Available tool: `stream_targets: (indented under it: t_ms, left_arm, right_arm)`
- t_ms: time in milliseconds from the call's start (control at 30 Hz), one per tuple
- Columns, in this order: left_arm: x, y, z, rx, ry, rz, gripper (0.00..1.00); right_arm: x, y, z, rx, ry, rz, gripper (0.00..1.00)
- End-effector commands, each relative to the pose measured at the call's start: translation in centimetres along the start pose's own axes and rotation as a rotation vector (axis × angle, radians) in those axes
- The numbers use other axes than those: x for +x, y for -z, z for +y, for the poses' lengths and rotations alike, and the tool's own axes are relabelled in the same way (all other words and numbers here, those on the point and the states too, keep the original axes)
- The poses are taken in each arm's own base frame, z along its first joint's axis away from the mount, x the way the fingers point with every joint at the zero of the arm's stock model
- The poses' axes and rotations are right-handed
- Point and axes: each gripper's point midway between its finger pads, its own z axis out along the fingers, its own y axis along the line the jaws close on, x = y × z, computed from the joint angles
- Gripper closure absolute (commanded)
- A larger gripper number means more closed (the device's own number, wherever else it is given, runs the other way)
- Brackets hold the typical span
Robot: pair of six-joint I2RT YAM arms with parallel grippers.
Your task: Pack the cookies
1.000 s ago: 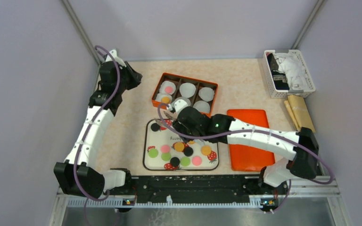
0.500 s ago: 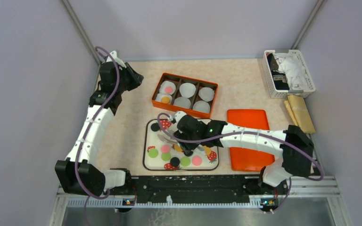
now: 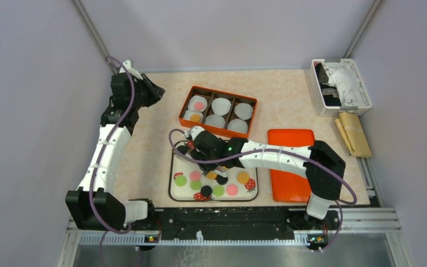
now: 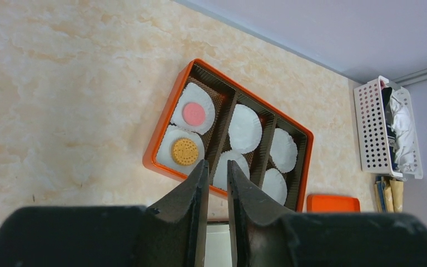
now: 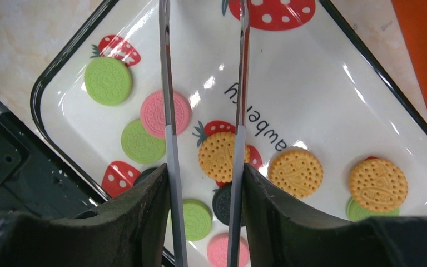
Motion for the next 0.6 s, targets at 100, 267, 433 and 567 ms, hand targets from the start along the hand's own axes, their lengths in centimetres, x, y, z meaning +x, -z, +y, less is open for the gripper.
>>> stream_targets:
  t_ms: [100, 267, 433, 567]
  left_arm:
    - [-1.3, 0.9, -0.4, 0.039, -0.001, -0.045, 0.76]
    - [-1.1, 0.9, -0.2, 0.045, 0.006, -0.037, 0.76]
    - [-1.4, 1.0, -0.2, 0.048, 0.006, -0.047, 0.77]
    - [-1.4, 0.9, -0.2, 0.048, 0.005, -0.047, 0.76]
  right_arm:
    - [-3.5, -0.6, 0.2, 0.027, 0.006, -0.076, 0.58]
    - [-5.2, 1.3, -0.7, 0.072, 0.01, -0.128, 0.71]
    - [-8.1, 5.6, -2.2, 0.137, 0.005, -0.218, 0.75]
    - [-10.2, 9.3, -4.3, 0.227, 0.003, -0.299, 0.75]
